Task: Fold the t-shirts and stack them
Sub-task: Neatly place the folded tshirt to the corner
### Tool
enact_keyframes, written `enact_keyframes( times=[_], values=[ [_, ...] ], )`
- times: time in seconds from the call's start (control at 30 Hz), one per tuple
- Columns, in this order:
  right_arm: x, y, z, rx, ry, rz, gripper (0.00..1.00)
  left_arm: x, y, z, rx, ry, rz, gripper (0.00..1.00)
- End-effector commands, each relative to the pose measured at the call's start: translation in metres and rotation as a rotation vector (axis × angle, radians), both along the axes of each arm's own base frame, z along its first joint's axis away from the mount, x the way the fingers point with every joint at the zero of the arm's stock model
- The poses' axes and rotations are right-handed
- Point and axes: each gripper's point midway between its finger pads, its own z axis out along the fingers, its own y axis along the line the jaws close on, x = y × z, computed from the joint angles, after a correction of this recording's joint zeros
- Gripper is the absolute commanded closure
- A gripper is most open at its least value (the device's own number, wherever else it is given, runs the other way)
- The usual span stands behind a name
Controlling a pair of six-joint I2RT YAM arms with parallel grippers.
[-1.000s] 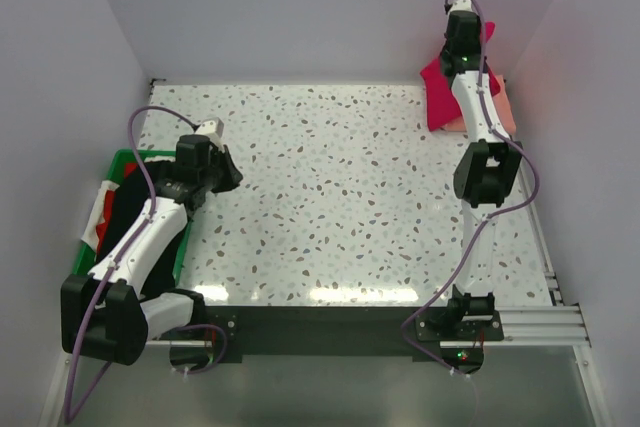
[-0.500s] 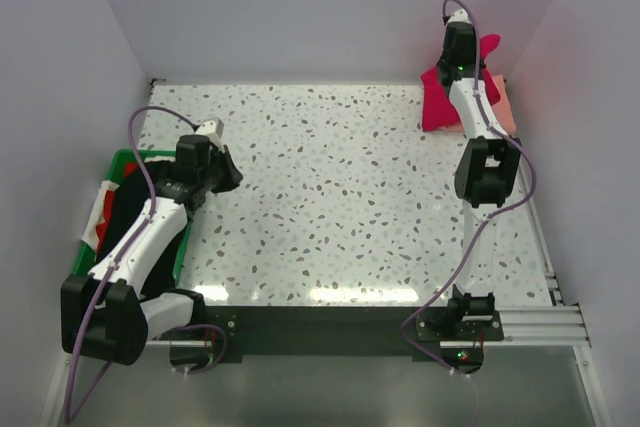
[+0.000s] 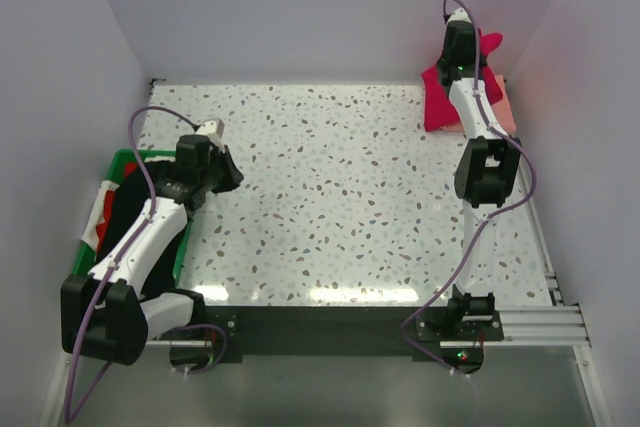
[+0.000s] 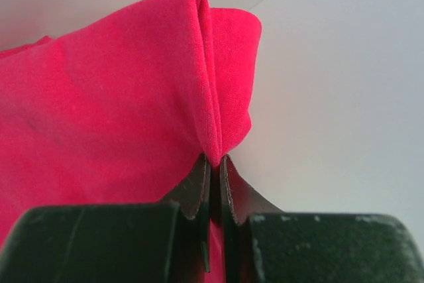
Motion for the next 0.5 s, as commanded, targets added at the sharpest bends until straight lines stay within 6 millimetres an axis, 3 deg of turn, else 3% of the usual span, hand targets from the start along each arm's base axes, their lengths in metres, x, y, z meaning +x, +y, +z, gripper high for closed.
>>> enact_keyframes(
  times=[0.0,0.03,0.17,0.27,0.33,0.47],
  values=[
    [-0.0127,-0.0094,0.0819,-0.029,-0.190,-0.056,1.00,0.0014,-0.0025,0.0020,0.003,-0.020,-0.029,0.85],
    [-0.0126,-0.0090,0.0838,-0.030,-0.197,-0.059,0.86,0.0014,-0.0027,0.0024,0.002,-0.020,-0.030,0.85],
    [-0.0145,-0.0117,0.0865,-0.038,-0.208,-0.081,0.46,0.0007,-0.0033,0.0024,0.000,-0.020,-0.035,0.85],
    [-0.0148,-0.0112,0.0875,-0.032,-0.219,-0.087,0.08,0.0012,-0.0040,0.0025,-0.002,-0.022,-0.037,0.85],
    [-0.0148,-0.0124,0.0851,-0.033,-0.214,-0.092,0.01,0.0007,-0.0042,0.0019,-0.002,-0.020,-0.039,0.85],
    [-0.0153,-0.0116,0.0865,-0.032,-0.219,-0.092,0.01,0.0010,-0.0042,0.0030,-0.003,-0.023,-0.039,0.85]
  ],
)
